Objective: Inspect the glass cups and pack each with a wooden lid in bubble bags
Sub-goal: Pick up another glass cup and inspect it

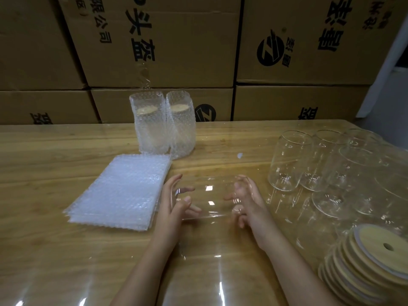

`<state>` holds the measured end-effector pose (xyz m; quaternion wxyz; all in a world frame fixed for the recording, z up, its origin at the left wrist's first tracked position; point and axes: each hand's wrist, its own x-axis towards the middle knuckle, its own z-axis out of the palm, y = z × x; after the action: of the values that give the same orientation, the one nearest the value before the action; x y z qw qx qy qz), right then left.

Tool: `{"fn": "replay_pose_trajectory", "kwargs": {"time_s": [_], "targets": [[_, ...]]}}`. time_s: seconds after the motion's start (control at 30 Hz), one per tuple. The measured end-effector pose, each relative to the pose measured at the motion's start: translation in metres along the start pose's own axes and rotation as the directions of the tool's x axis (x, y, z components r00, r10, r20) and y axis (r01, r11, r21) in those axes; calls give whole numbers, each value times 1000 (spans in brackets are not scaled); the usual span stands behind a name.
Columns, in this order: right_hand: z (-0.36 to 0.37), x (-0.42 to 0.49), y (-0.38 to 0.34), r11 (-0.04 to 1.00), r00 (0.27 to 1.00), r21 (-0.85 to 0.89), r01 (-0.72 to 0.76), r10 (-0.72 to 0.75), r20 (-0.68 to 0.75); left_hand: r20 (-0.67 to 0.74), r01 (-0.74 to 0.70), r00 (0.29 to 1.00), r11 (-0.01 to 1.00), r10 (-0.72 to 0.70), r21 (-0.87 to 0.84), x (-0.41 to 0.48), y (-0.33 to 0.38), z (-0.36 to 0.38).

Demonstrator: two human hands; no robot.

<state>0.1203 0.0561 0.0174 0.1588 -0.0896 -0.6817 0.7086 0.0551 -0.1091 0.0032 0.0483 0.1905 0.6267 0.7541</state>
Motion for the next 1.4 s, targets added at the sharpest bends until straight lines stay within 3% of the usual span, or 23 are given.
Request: {"fn": "replay_pose_trajectory", "kwargs": {"time_s": [0.23,0.3,0.4,0.47,0.53,0.6,0.7,0.93,1.07,1.23,1.3,1.4], "targets": [[-3,-12,-1,967,964,-63,245,-237,118,3,119,993,978,-120,-174,6,5,-5],[2,-19,-6,921,932,-153,359,-345,115,28,182,983,943,-181,-280,7,8,-9],[6,-27,-10,665,773,-411,623,-605,191,108,332,942,826,-319,-456,7,10,-17],[8,-30,-7,482,664,-507,715,-695,276,152,408,911,777,-384,-479,7,13,-23],[9,-30,-4,420,633,-543,727,-715,295,143,423,903,781,-405,-460,7,13,-24],[12,-27,-2,483,673,-537,692,-702,234,69,359,928,829,-366,-429,5,13,-19],[14,-24,3,663,762,-442,604,-642,79,-23,227,968,904,-252,-362,3,13,-9],[16,-20,6,919,913,-213,332,-370,-172,-102,28,993,975,-52,-222,-1,12,3],[15,-18,5,976,959,-102,193,-210,-193,-141,-56,989,992,40,-113,-4,9,8],[17,-13,2,1000,982,21,-23,27,-186,-70,-352,924,908,376,225,-10,2,8],[16,-14,1,1000,984,12,5,-3,-178,-78,-358,921,909,381,214,-9,-1,8],[14,-16,0,992,974,-32,121,-124,-192,-106,-226,967,973,231,57,-5,-1,8]]}}
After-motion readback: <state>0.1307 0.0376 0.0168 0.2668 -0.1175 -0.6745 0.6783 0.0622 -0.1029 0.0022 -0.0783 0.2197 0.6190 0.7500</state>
